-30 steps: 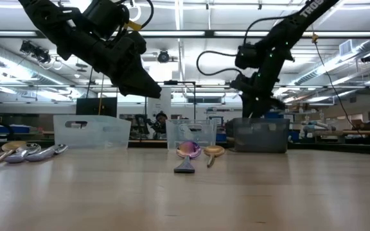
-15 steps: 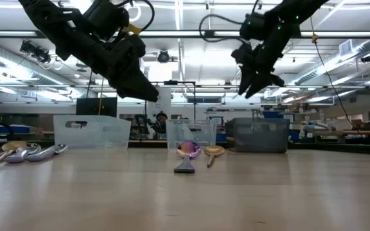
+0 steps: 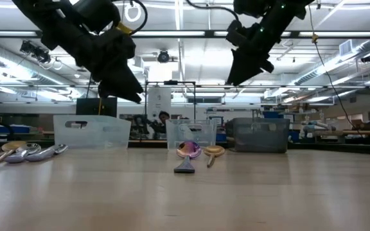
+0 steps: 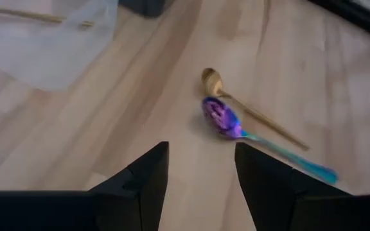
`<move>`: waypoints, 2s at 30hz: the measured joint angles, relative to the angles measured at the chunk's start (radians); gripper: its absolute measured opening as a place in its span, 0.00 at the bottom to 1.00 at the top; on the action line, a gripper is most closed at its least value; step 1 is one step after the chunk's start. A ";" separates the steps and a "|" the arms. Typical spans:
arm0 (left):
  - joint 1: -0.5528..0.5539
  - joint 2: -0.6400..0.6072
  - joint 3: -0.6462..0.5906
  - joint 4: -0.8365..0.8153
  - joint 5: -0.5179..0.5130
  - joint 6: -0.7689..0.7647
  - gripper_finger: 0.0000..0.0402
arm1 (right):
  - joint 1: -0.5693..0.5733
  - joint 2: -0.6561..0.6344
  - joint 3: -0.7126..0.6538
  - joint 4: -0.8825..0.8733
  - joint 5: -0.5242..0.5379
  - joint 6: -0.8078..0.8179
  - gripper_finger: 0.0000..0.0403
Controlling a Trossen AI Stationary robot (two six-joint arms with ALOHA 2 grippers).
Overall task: Sort silverware by color (type)
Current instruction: Put the purple spoon into the left transparent bin
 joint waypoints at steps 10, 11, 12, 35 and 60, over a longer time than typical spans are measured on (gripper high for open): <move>-0.178 0.000 0.000 -0.104 -0.132 -0.227 0.47 | 0.201 0.002 -0.165 0.253 0.112 -0.003 0.35; -0.198 0.000 0.000 -0.112 -0.150 -0.241 0.47 | 0.221 0.002 -0.183 0.285 0.132 0.004 0.35; -0.217 0.000 0.000 -0.123 -0.169 -0.261 0.47 | 0.238 0.002 -0.199 0.312 0.150 0.015 0.35; -0.488 0.000 0.000 -0.417 -0.401 -0.636 0.47 | 0.517 0.002 -0.362 0.708 0.380 0.127 0.35; -0.538 0.083 0.258 -0.669 -0.538 -0.793 0.35 | 0.562 0.002 -0.494 0.813 0.479 0.156 0.35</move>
